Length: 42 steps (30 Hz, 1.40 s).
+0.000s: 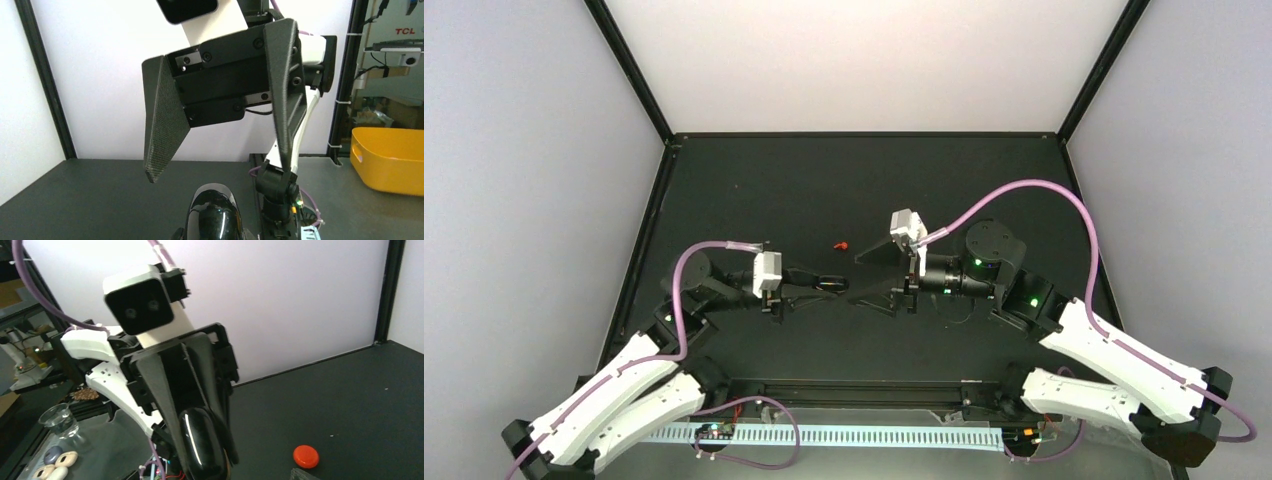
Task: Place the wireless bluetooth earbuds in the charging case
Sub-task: Open the charging case.
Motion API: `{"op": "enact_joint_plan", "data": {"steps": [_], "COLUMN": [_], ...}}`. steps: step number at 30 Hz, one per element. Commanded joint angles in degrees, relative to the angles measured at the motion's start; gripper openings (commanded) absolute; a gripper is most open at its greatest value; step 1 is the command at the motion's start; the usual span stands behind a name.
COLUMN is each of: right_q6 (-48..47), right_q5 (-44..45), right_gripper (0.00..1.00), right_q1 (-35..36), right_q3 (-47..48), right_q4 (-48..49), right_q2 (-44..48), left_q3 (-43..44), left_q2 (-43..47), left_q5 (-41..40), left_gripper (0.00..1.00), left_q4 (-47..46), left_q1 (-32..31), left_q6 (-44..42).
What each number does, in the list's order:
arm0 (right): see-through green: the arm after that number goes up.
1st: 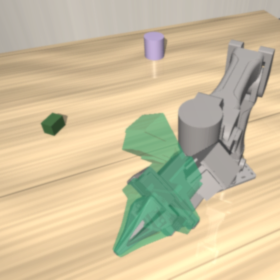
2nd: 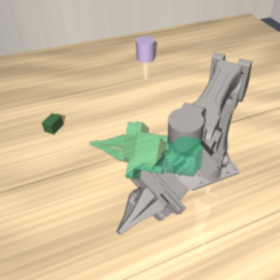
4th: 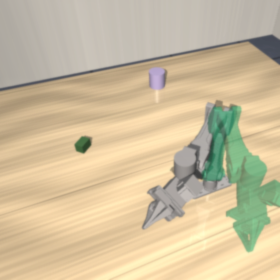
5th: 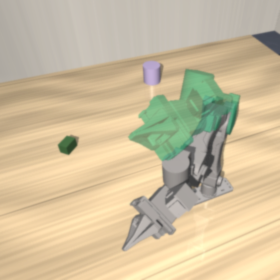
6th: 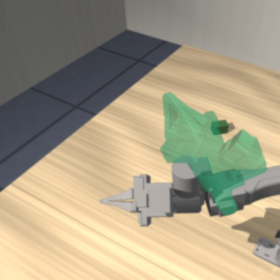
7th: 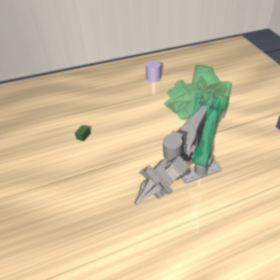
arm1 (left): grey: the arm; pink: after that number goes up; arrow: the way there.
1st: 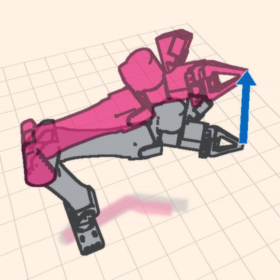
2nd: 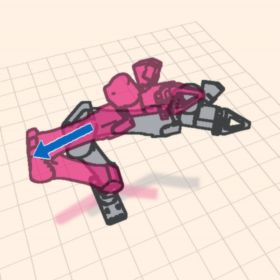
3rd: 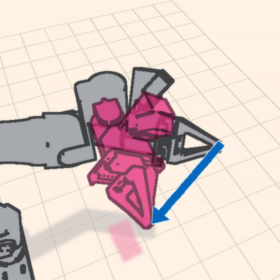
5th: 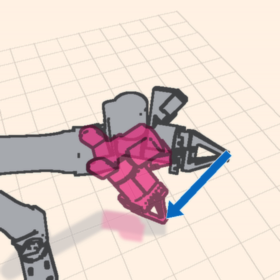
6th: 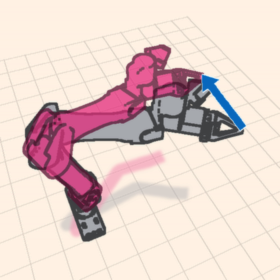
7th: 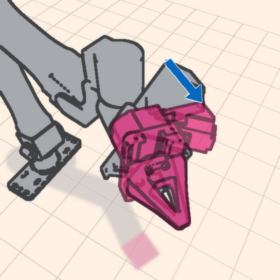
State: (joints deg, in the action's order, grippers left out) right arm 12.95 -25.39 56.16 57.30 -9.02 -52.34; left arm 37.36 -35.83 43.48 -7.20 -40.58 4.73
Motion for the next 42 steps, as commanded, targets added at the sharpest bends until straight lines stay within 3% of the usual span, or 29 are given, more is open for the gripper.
{"op": "enact_joint_plan", "data": {"steps": [1,8,15,22,35,42], "right_q6": [-1.0,-2.5,-3.1,-2.9,-0.3,0.1], "right_q5": [-4.4,-5.4,-4.5,-4.7,-4.2,-4.4], "right_gripper": [0.76,0.63,0.58,0.43,0.46,0.41], "right_q1": [-0.4,-0.4,-0.4,-0.4,-0.4,-0.4], "right_q3": [1.1,1.7,1.9,1.7,-0.7,-1.0], "right_q4": [-0.1,-1.7,-2.0,-1.1,2.3,2.3], "right_q2": [0.0,-2.5,-4.0,-4.3,-1.2,-1.6], "left_q3": [3.9,5.0,4.2,3.6,3.0,3.1], "left_q2": [-4.2,-7.5,-7.9,-7.8,-7.8,-8.1], "left_q5": [5.6,9.8,11.4,10.4,9.5,9.7], "left_gripper": [0.01,0.01,0.02,0.02,0.02,0.02], "left_q4": [-1.6,-4.0,-5.0,-5.5,-5.0,-5.9], "left_q1": [0.0,0.1,0.0,0.1,0.1,0.1], "left_q6": [-2.6,-0.3,0.5,1.0,1.0,2.4]}}
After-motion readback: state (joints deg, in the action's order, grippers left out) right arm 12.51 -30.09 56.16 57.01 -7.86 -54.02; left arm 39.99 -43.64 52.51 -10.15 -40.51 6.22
